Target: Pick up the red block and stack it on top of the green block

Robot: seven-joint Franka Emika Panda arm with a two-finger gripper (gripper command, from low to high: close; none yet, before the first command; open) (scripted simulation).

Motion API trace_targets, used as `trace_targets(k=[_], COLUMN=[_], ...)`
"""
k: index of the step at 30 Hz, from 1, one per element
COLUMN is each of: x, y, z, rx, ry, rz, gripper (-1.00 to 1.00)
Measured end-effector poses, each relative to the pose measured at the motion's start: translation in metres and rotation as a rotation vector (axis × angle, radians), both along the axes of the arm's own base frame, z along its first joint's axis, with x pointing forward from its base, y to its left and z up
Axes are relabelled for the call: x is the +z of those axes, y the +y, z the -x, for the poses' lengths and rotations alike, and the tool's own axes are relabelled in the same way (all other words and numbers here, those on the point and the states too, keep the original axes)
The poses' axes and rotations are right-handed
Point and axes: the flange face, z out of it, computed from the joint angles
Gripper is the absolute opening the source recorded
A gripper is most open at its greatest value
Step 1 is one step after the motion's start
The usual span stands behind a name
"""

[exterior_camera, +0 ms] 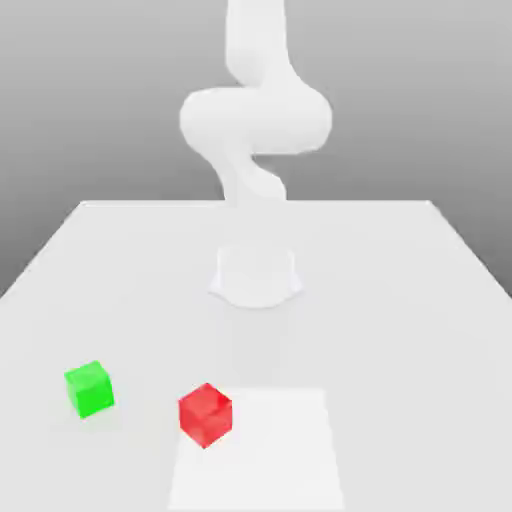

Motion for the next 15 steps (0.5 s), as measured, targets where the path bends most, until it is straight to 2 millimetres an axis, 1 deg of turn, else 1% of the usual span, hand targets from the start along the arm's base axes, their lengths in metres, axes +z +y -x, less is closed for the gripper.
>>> trace_targets(k=[3, 5, 7, 9, 11, 13, 15], x=[-0.074, -0.124, -0.174, -0.224, -0.274, -0.323, -0.365], y=[-0.014, -0.019, -0.023, -0.025, -0.027, -0.03, -0.034], z=[-0.036, -0.052, -0.063, -0.067, -0.066, -0.059, -0.047], rx=[0.108, 0.176, 0.243, 0.311, 0.381, 0.452, 0.519], ry=[0.108, 0.176, 0.243, 0.309, 0.377, 0.447, 0.511], rz=[0.022, 0.041, 0.064, 0.089, 0.12, 0.156, 0.194], gripper=[0.0, 0.0, 0.0, 0.0, 0.0, 0.0, 0.0])
